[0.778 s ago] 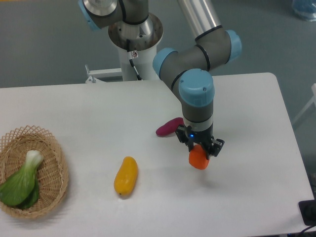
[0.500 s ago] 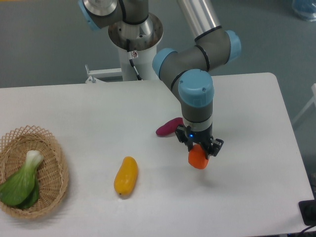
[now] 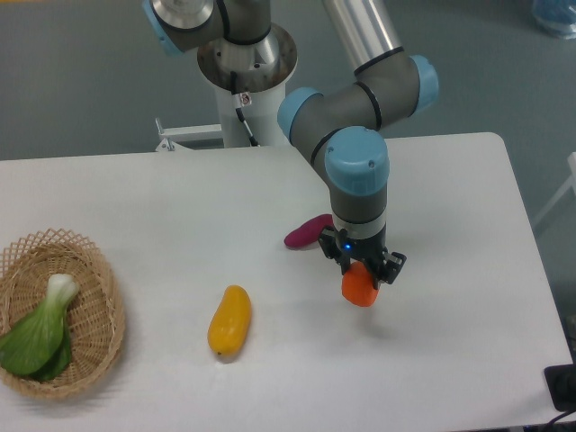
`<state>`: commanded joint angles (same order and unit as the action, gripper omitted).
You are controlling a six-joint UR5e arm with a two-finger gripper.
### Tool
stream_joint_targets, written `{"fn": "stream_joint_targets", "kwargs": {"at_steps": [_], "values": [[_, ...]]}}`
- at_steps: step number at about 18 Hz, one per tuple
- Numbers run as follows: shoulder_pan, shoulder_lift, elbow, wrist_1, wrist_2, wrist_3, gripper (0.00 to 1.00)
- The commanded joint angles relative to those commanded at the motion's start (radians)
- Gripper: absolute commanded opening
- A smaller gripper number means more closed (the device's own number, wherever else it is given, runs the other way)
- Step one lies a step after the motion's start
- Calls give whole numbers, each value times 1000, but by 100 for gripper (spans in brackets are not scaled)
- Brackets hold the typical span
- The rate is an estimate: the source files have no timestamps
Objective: Place the orange on the table
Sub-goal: 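Hold the orange in the gripper above the table, then lower the held orange down onto the table surface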
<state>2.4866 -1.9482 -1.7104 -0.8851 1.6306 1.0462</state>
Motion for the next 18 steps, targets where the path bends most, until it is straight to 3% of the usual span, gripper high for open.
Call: {"fn": "stream_joint_targets", "kwargs": {"at_steps": [8, 13, 16, 18], "values": [[-2, -5, -35, 12, 40, -2, 28], [-43, -41, -41, 18, 107, -11, 28], [-60, -57, -41, 18, 130, -9, 31], [-63, -61, -43, 18, 137, -9, 41]]}}
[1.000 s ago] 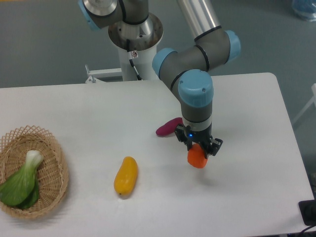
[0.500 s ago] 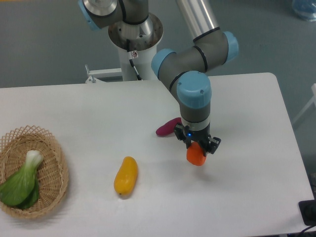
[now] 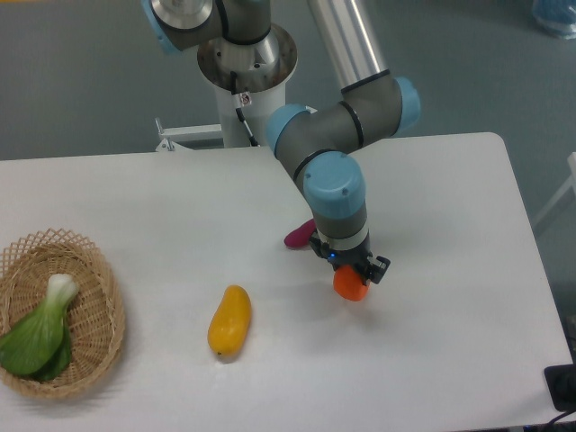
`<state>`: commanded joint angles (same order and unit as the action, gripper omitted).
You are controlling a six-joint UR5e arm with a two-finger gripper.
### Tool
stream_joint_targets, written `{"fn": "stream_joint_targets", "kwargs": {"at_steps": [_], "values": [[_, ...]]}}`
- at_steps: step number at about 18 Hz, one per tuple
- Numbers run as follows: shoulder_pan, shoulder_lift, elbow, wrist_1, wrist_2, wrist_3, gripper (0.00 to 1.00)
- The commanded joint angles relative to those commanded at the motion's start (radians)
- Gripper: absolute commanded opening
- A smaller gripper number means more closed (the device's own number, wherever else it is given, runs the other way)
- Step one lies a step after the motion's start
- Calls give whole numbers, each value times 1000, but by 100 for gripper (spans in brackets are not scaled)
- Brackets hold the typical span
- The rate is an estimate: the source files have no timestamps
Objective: Place the orange on the table
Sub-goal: 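Lower the held orange down onto the table surface, then open the gripper to release the orange and lift away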
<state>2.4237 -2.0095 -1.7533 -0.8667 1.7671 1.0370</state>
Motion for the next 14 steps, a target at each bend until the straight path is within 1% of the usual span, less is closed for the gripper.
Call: {"fn": "stream_joint_targets", "kwargs": {"at_steps": [1, 2, 3, 4, 5, 11, 14], "values": [[-2, -2, 2, 0, 0, 2, 49], [-2, 0, 2, 0, 0, 0, 60], [-2, 0, 2, 2, -2, -2, 78], [-2, 3, 3, 18, -8, -17, 100], [-2, 5, 0, 35, -18, -49, 100], [5, 9, 5, 37, -55, -63, 100], [21, 15, 31, 35, -67, -63, 100]]}}
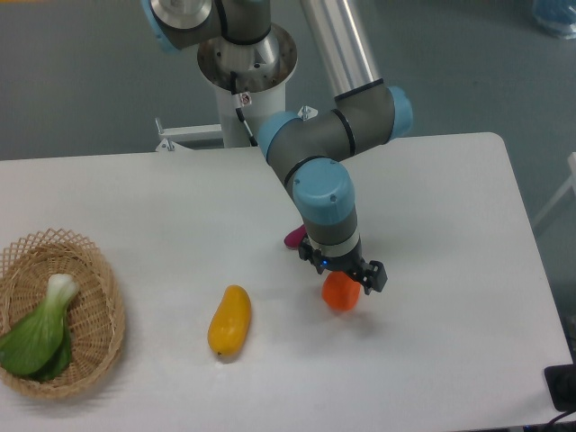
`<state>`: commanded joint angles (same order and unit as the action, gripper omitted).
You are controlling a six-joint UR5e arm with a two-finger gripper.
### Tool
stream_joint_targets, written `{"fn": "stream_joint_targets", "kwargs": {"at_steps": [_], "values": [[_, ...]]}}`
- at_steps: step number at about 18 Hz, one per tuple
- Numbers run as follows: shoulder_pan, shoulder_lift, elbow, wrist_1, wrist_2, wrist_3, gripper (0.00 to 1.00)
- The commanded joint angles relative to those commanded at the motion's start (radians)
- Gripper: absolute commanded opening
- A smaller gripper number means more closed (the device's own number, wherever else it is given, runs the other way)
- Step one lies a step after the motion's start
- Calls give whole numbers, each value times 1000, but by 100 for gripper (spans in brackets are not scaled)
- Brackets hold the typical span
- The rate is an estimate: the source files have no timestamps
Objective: Place the orange on the table
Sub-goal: 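Open the gripper to release the orange and lift away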
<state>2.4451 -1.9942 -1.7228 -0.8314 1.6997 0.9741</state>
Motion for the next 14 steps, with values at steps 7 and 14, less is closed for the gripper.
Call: {"fn": "stream_joint_targets", "kwargs": {"at_steps": [7, 14], "values": [[124, 55, 9, -3, -130, 58, 100], [154, 52, 63, -70, -137, 124, 100]]}}
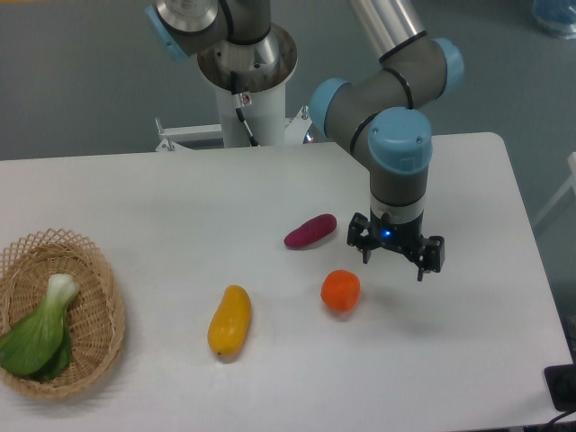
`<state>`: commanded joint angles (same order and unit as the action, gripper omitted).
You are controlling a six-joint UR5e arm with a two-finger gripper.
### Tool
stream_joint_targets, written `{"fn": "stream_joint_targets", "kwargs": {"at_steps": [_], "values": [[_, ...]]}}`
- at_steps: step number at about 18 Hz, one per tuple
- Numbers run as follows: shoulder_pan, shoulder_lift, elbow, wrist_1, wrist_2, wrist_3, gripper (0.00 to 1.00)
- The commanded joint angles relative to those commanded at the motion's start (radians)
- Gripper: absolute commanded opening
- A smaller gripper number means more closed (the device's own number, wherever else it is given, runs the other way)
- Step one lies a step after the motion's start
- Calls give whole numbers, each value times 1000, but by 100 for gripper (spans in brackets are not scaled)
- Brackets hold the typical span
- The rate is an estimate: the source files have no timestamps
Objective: Place the orange on the table
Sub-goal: 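Open the gripper to release the orange and lift away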
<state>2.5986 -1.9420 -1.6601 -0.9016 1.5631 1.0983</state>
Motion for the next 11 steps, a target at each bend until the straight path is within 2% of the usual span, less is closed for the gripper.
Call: {"fn": "stream_joint_targets", "kwargs": {"at_steps": [1, 3, 11], "values": [[0, -9, 37, -40, 0, 2, 100], [0, -20, 68, -72, -5, 2, 100], [-2, -22, 63, -66, 0, 12, 100]]}}
